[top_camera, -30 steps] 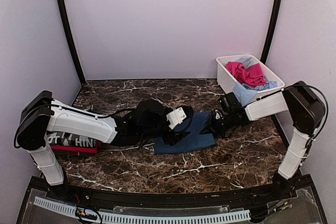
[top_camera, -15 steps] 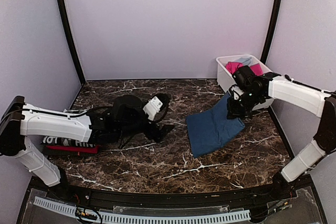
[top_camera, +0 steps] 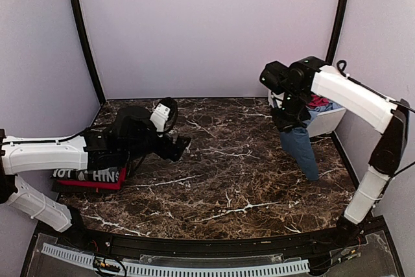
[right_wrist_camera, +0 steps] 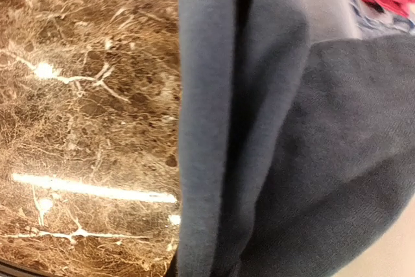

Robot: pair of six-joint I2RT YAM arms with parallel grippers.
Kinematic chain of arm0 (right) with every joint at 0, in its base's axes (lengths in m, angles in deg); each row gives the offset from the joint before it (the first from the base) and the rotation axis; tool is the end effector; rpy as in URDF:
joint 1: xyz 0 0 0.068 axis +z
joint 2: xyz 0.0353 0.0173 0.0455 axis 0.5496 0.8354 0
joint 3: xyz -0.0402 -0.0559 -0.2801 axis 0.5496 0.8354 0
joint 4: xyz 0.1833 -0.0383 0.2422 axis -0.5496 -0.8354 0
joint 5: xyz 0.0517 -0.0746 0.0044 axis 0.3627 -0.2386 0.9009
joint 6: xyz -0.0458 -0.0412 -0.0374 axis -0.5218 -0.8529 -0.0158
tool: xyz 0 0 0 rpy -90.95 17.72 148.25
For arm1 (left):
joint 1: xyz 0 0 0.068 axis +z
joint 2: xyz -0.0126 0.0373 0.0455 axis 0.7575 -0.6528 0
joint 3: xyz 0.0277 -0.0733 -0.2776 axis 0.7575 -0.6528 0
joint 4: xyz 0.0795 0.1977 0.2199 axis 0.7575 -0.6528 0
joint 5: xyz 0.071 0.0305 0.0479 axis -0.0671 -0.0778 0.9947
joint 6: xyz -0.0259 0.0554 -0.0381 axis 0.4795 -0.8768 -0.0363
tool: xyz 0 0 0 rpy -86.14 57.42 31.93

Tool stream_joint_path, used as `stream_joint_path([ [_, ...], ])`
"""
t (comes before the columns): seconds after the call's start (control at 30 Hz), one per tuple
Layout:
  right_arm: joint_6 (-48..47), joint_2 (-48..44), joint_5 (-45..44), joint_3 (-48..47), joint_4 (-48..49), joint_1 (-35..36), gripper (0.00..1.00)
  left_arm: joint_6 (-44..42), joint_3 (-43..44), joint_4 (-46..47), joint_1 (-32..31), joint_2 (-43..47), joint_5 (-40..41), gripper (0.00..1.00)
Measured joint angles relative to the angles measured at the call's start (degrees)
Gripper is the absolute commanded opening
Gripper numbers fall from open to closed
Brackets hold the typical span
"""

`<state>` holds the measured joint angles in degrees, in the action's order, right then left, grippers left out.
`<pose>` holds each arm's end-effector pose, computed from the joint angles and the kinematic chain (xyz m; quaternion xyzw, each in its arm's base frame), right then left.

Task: Fold and stack the mixed laundry pile
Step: Turn over the square-folded T-shirt at the center of the board.

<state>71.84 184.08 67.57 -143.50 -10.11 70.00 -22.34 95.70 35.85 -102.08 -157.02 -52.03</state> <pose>0.3037 0.2001 0.3371 -0.0762 0.9746 -0.0905 0.1900 0.2312 -0.2755 0.2685 0.2505 0.7728 -0.1665 0.5589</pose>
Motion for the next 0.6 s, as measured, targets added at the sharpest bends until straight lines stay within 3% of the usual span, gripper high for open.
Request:
stream_joint_path([
  [0.23, 1.53, 25.68, 2.40, -14.03, 2.08, 11.80, 0.00, 6.54, 0.00, -7.61, 4.63, 4.63, 2.29, 0.99],
  [0.4, 2.08, 39.65, 7.67, -25.46, 5.14, 16.44, 0.02, 10.91, 0.20, -12.74, 7.63, 8.00, 2.45, 0.99],
  [0.53, 3.23, 45.16, 14.62, -32.54, 9.05, 18.56, 0.21, 15.19, 0.22, -16.24, 10.01, 10.14, 1.90, 0.97],
  [0.6, 3.80, 45.35, 19.28, -33.16, 12.09, 19.15, 0.44, 17.55, 0.22, -17.88, 11.82, 10.93, 1.01, 0.96],
])
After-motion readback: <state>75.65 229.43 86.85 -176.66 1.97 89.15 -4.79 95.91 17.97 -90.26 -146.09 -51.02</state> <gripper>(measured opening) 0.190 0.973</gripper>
